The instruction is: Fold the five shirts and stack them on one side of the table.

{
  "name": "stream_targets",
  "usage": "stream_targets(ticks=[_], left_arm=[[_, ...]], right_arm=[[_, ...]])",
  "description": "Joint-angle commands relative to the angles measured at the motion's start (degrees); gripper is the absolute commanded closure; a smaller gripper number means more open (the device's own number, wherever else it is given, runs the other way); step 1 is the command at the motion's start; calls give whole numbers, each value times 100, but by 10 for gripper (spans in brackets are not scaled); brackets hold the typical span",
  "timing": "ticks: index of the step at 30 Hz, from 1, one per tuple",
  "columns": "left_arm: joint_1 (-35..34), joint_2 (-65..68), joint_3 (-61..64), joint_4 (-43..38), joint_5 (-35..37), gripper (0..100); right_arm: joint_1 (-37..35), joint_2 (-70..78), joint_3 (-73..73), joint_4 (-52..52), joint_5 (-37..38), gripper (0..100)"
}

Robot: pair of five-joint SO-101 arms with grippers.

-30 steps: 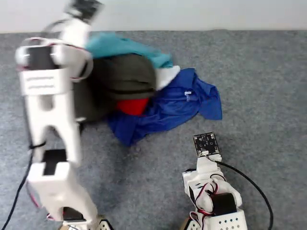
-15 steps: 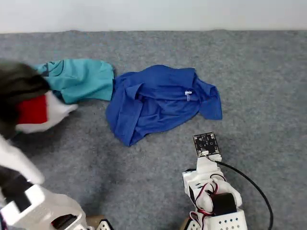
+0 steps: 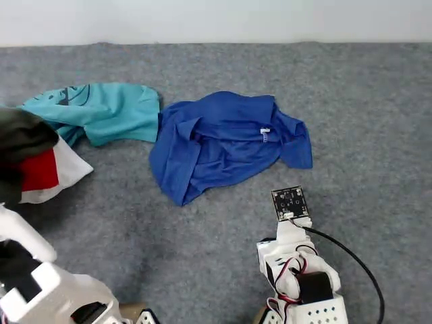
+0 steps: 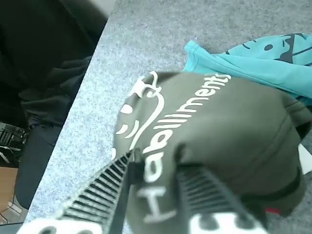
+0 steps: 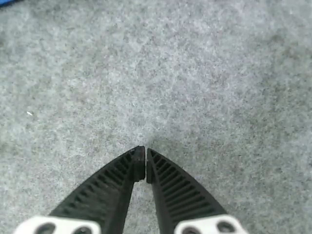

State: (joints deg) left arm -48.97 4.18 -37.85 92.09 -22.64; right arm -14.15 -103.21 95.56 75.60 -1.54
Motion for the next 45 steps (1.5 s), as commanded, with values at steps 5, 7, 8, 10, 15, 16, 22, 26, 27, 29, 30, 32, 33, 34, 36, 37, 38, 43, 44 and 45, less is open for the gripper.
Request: stream_targets(ticks=[5, 7, 8, 10, 15, 16, 22, 26, 27, 29, 30, 32, 33, 34, 36, 37, 38, 43, 44, 45], left_arm=[[290, -413, -637, 185, -35, 691], [615, -369, -725, 141, -9, 691], [809, -360, -699, 141, -9, 691], [1301, -352, -549, 141, 0, 700], [2567, -343, 444, -343, 79, 767], [2760, -343, 760, -571, 79, 768], [3648, -343, 2932, -2505, 35, 766], [4018, -44, 3688, -3429, 35, 732], [4062, 149, 3688, -3446, 53, 729], [4123, 677, 3582, -3481, 70, 728], [4132, 976, 3433, -3455, 70, 728], [4105, 1574, 3125, -3455, 105, 730], [4097, 1873, 2905, -3446, 193, 730], [4053, 2136, 2712, -3429, 281, 730], [4009, 2655, 2281, -3341, 352, 730], [4000, 2901, 2044, -3270, 378, 731], [3982, 3130, 1798, -3174, 387, 731], [3947, 4149, 646, -2629, 387, 757], [3930, 4299, 391, -2488, 369, 785], [3921, 4422, 92, -2321, 360, 822]], right_arm=[[-13, -13, 88, -92, 53, 990], [-13, -13, 88, -92, 53, 990], [-13, -13, 88, -92, 53, 990], [-13, -13, 88, -92, 53, 990], [-13, -13, 88, -92, 53, 990], [-13, -13, 88, -92, 53, 990], [-13, -13, 88, -92, 53, 990], [-13, -13, 88, -92, 53, 990], [-13, -13, 88, -92, 53, 990], [-13, -13, 88, -92, 53, 990], [-13, -13, 88, -92, 53, 990], [-13, -13, 88, -92, 53, 990], [-13, -13, 88, -92, 53, 990], [-13, -13, 88, -92, 53, 990], [-13, -13, 88, -92, 53, 990], [-13, -13, 88, -92, 53, 990], [-13, -13, 88, -92, 53, 990], [-13, -13, 88, -92, 53, 990], [-13, -13, 88, -92, 53, 990], [-13, -13, 88, -92, 53, 990]])
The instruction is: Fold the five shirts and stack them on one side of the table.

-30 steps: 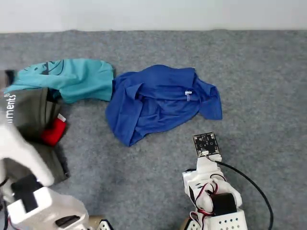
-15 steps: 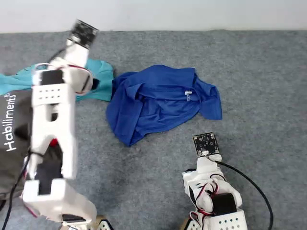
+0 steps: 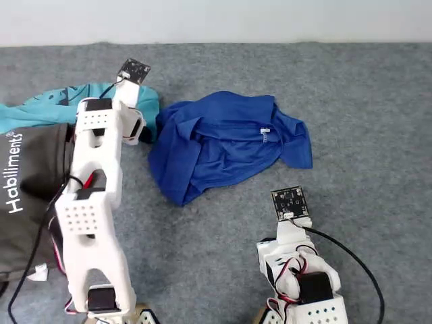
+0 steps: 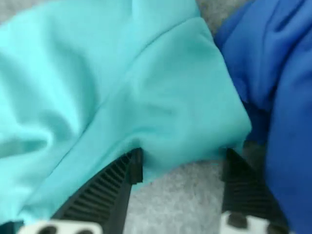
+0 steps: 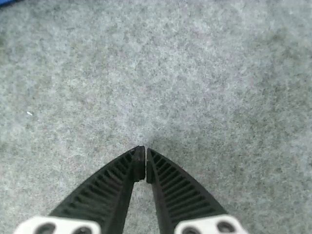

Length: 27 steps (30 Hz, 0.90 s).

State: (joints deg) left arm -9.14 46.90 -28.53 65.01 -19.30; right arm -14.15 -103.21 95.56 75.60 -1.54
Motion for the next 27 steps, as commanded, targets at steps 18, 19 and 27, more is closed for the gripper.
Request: stream_targets(ticks=[18, 19, 27], left_arm=[[-1741, 202, -5622, 3569, 62, 987], [-1890, 79, -5666, 3569, 53, 987], [-2901, -1257, -5692, 3560, 35, 987]], right_arm=[[-13, -13, 88, -92, 53, 990], [-13, -13, 88, -92, 53, 990], [-13, -13, 88, -92, 53, 990]])
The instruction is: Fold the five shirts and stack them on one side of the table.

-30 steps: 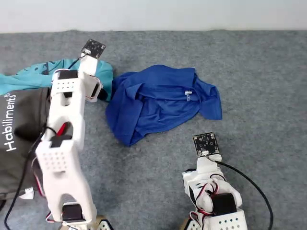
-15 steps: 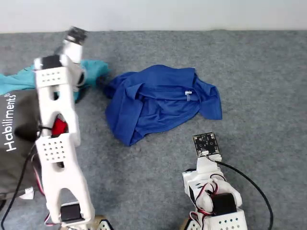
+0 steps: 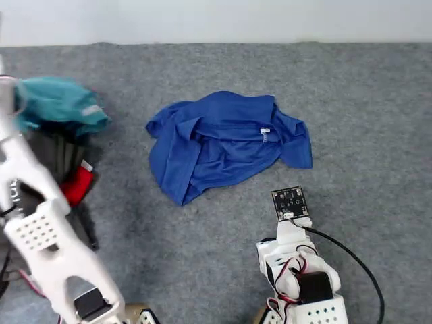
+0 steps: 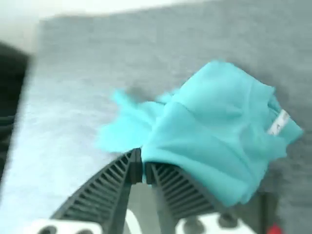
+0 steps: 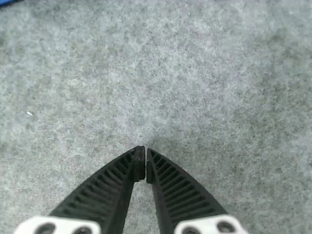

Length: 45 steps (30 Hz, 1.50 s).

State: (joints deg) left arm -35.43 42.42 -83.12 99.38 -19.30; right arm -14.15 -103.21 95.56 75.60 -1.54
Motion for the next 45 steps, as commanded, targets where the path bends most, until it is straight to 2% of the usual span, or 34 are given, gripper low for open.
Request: stream_targets(ticks=[1, 11, 20, 23, 26, 28, 34, 37, 41, 45], left_arm=[[-352, -985, -233, 123, 35, 987], [-1433, -2435, -207, 114, 35, 987], [-2066, -2207, -198, 123, -70, 976], [-2145, -2259, -207, 132, -571, 882], [-2251, -2479, -207, 132, -580, 765], [-2259, -2690, -207, 132, -580, 726], [-1855, -3226, -136, 132, -580, 724], [-1415, -3429, 453, 132, -580, 731], [-730, -3842, 2044, 132, -580, 788], [70, -4501, 4189, 123, -580, 827]], right_arm=[[-13, -13, 88, -92, 53, 990], [-13, -13, 88, -92, 53, 990], [-13, -13, 88, -92, 53, 990], [-13, -13, 88, -92, 53, 990], [-13, -13, 88, -92, 53, 990], [-13, -13, 88, -92, 53, 990], [-13, -13, 88, -92, 53, 990], [-13, -13, 88, -92, 53, 990], [-13, -13, 88, -92, 53, 990], [-13, -13, 88, -92, 53, 990]])
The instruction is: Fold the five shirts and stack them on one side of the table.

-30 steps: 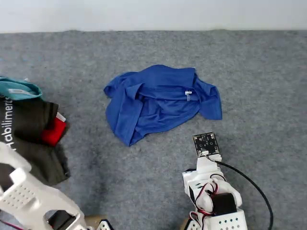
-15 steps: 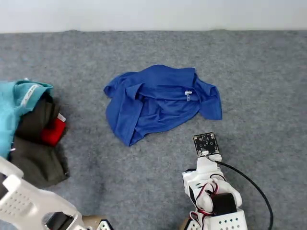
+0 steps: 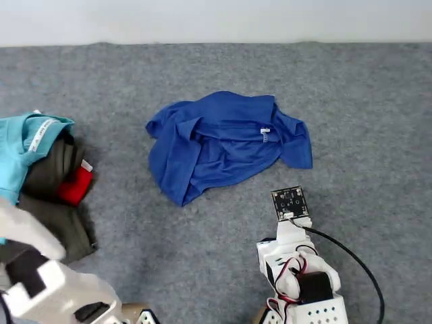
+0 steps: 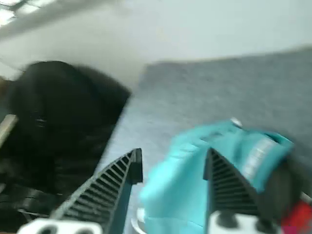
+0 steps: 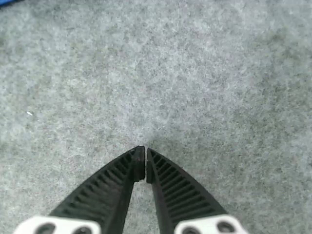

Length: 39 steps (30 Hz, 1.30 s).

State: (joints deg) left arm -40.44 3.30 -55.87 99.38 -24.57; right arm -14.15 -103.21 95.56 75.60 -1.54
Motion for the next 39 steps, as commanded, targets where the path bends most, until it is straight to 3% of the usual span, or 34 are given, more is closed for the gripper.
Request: stream_targets(ticks=[1, 8, 12, 24, 29, 34, 39], left_arm=[[826, -765, 2009, 114, -53, 831], [2769, -1433, 4971, -334, 70, 835], [3235, -1495, 5552, -774, 756, 831], [3446, -1609, 5552, -149, 1319, 833], [3437, -2242, 5719, 79, 1697, 848], [3411, -3051, 6325, 70, 1723, 930], [3402, -3569, 6932, 62, 1741, 942]], right_arm=[[-13, -13, 88, -92, 53, 990], [-13, -13, 88, -92, 53, 990], [-13, -13, 88, -92, 53, 990], [-13, -13, 88, -92, 53, 990], [-13, -13, 88, -92, 53, 990], [-13, -13, 88, -92, 53, 990], [-40, -13, 88, -92, 53, 990]])
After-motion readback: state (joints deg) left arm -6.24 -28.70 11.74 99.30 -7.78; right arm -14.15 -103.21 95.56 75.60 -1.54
